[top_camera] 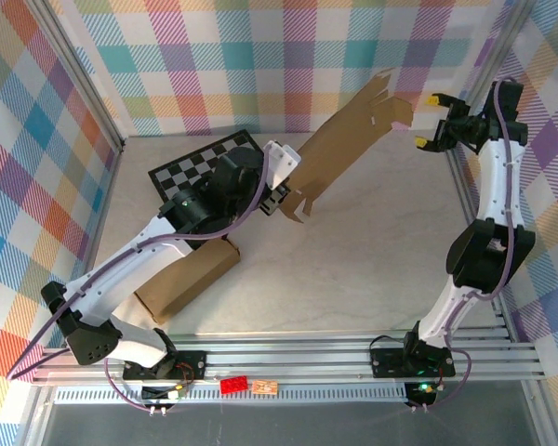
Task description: Fold the paper box
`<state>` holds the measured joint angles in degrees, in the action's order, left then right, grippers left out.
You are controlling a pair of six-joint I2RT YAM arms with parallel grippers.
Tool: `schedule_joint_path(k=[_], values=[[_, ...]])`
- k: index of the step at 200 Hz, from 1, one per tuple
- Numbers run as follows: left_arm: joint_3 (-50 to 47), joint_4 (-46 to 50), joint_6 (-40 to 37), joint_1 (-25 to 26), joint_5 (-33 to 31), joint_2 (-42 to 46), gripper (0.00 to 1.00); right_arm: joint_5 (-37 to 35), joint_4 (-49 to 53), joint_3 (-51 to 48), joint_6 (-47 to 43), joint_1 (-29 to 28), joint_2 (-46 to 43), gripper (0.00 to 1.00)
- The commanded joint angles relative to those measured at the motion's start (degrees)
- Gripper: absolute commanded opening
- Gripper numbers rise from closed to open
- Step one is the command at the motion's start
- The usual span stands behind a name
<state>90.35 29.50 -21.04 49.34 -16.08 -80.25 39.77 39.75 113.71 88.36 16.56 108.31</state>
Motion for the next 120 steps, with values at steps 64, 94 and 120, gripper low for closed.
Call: schedule_joint_path(k=[64,94,120], values=[[-2.7,-5.8,0.0,-0.3,0.8,3.2,0.00,6.2,-7.2,10.7,7.7,-0.6,11.2,0.75],[-3.1,-6.4,0.0,-0.2,0.2,3.2,0.00,7.4,-8.3,10.9,9.3,-2.3,12.6,0.64],[-3.1,-6.4,-0.1,-0.3,0.1,3.0,0.00,6.6,-8.3,10.9,9.4,-3.2,12.7,0.56]])
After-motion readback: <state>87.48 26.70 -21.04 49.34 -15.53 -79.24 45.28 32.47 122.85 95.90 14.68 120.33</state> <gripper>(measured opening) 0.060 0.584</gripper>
